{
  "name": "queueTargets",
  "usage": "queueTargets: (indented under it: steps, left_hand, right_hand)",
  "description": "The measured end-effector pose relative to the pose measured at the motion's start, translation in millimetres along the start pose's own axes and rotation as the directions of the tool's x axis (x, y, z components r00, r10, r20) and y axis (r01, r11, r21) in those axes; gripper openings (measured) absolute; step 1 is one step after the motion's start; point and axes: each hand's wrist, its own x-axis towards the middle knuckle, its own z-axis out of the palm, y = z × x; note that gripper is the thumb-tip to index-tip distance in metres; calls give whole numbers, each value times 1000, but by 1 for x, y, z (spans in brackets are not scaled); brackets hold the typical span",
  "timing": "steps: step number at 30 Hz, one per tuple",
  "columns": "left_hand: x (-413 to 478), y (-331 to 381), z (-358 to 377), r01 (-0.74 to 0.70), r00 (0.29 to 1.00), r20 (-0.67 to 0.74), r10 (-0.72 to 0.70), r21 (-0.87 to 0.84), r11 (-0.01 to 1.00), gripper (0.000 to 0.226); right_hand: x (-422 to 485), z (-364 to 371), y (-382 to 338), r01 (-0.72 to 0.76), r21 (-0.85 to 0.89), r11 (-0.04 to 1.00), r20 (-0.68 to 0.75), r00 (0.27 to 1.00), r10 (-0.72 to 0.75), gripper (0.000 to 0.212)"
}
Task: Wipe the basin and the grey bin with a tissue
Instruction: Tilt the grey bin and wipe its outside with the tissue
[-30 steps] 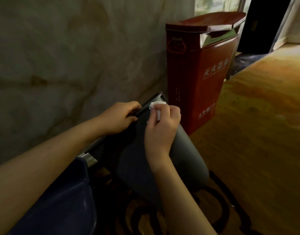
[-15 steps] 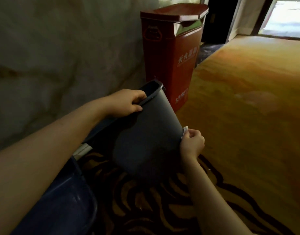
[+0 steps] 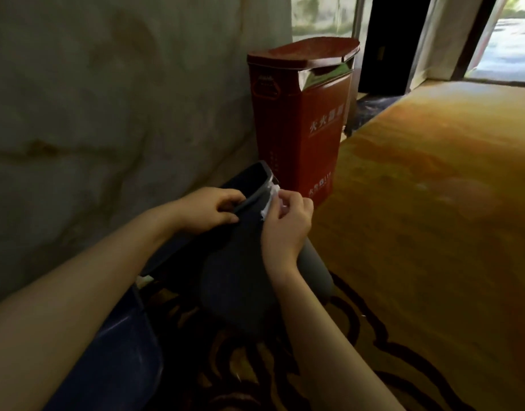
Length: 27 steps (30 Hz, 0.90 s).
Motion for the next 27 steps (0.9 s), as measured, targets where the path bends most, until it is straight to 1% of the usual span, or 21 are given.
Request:
queueTargets:
  steps: [2, 4, 6, 7, 8, 9, 10, 11, 13, 14, 16, 17, 19, 21, 22, 25, 27]
  left_hand:
    - [-10, -7, -2, 40, 999, -17, -41, -72, 997, 26]
    - [-21, -16, -6, 107, 994, -15, -111, -169, 980, 27]
    - [-29, -22, -10, 190, 981, 1, -194, -203, 961, 27]
    - [-32, -23, -11, 239, 970, 19, -241, -208, 948, 28]
    - [-34, -22, -11, 285, 958, 38, -284, -233, 930, 33]
    - [-35, -19, -12, 319, 947, 61, -316, -294, 901, 43]
    - [-35, -15, -14, 334, 941, 92, -325, -400, 854, 48]
    - [-33, -10, -17, 325, 943, 123, -308, -525, 786, 45]
    - [-26, 5, -23, 320, 941, 164, -295, -712, 625, 28]
    - [-20, 12, -25, 345, 926, 175, -336, -757, 555, 26]
    - [-4, 21, -25, 417, 855, 162, -493, -780, 466, 31]
    - [3, 25, -22, 450, 812, 146, -566, -774, 446, 31]
    - [13, 35, -15, 500, 746, 117, -656, -749, 435, 28]
    - [20, 42, -10, 532, 719, 104, -687, -719, 447, 27]
    - [21, 45, -8, 534, 719, 100, -688, -713, 454, 27]
    - [22, 51, -5, 504, 738, 85, -670, -730, 462, 29]
    - [23, 51, -6, 465, 758, 47, -650, -739, 488, 26]
  right_hand:
    - [9, -6, 21, -157, -16, 987, 57, 986, 158, 12]
    - [17, -15, 45, -331, -46, 943, 122, 935, 334, 12]
    - [16, -21, 63, -422, -67, 904, 144, 893, 427, 13]
    - [12, -21, 68, -430, -74, 900, 126, 891, 436, 14]
    - [7, -20, 71, -420, -83, 904, 101, 899, 427, 14]
    - [3, -19, 70, -403, -89, 911, 84, 908, 410, 14]
    - [-1, -18, 69, -389, -87, 917, 78, 915, 396, 14]
    - [-3, -18, 67, -384, -80, 920, 82, 917, 390, 13]
    - [-6, -17, 64, -372, -86, 924, 98, 920, 379, 12]
    - [-8, -17, 62, -360, -96, 928, 109, 923, 369, 12]
    - [-10, -19, 61, -350, -93, 932, 129, 924, 360, 13]
    - [-10, -21, 61, -357, -88, 930, 135, 921, 366, 12]
    - [-10, -24, 60, -381, -84, 921, 144, 909, 390, 12]
    - [-10, -23, 52, -383, -64, 922, 170, 906, 388, 12]
    - [-10, -21, 45, -358, -38, 933, 199, 912, 358, 12]
    - [-11, -11, 16, -228, 109, 968, 287, 939, 189, 11]
    - [-8, -5, 1, -164, 189, 968, 269, 957, 109, 12]
